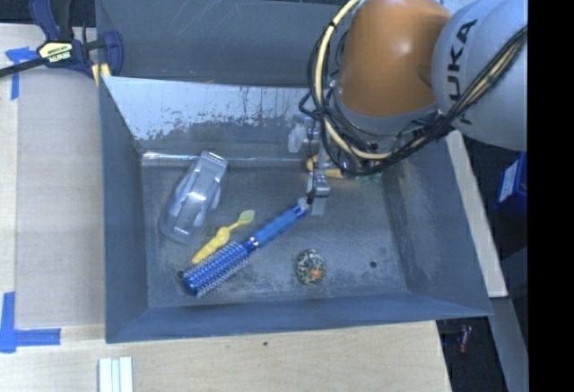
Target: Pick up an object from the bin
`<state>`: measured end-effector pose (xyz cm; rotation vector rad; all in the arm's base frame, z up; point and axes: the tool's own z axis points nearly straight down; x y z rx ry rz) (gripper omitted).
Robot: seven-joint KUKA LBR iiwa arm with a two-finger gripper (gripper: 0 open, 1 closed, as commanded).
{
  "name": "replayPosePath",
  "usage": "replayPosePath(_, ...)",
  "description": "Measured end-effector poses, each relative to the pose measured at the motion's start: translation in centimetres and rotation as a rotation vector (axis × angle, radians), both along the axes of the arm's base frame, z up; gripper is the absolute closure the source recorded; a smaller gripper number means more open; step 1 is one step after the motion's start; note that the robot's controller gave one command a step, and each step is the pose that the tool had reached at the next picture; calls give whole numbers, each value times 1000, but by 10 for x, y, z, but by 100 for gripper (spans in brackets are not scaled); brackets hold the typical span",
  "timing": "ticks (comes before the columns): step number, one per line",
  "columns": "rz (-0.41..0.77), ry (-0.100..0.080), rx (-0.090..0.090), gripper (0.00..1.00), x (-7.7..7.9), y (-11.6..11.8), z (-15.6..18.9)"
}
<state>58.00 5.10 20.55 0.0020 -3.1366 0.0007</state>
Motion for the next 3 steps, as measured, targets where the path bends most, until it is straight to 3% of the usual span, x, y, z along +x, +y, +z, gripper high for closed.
replayPosePath(1, -1, -9, 1, 0, 1, 0, 5)
replayPosePath(2, 151, -11, 1, 0, -22, 30, -62)
replayPosePath(3, 498, -12, -1, 0, -50, 53, -68)
